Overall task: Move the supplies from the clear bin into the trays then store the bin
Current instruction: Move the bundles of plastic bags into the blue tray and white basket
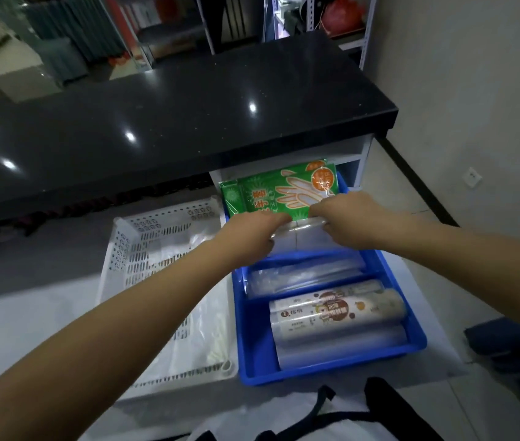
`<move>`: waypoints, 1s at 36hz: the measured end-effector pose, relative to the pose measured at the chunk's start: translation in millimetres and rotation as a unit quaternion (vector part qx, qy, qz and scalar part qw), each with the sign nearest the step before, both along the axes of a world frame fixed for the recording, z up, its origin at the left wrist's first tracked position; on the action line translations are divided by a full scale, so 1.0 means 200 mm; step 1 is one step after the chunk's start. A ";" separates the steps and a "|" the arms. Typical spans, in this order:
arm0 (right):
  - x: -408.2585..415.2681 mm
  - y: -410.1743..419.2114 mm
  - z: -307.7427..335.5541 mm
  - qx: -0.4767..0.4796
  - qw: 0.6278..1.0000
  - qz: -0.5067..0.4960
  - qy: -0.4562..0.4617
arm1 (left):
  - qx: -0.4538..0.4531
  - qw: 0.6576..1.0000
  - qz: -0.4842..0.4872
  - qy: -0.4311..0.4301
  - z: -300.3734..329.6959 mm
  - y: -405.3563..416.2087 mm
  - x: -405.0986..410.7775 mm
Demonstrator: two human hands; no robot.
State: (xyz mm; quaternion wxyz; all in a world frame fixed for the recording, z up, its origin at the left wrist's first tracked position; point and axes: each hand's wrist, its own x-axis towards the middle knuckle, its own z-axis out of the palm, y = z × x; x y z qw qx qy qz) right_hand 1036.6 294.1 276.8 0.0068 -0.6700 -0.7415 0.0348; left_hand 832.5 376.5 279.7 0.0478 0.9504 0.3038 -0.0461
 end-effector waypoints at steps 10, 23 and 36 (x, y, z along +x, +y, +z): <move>0.01 -0.02 -0.25 -0.051 0.998 0.034 0.022 | -0.006 0.999 0.026 0.027 -0.30 -0.07 -0.02; 0.03 0.07 -0.20 -0.118 0.988 -0.034 0.095 | -0.087 0.995 0.049 0.014 -0.23 0.05 -0.01; -0.03 -0.16 -0.41 0.002 0.998 -0.055 0.003 | 0.036 0.997 0.060 -0.042 -0.41 -0.10 -0.10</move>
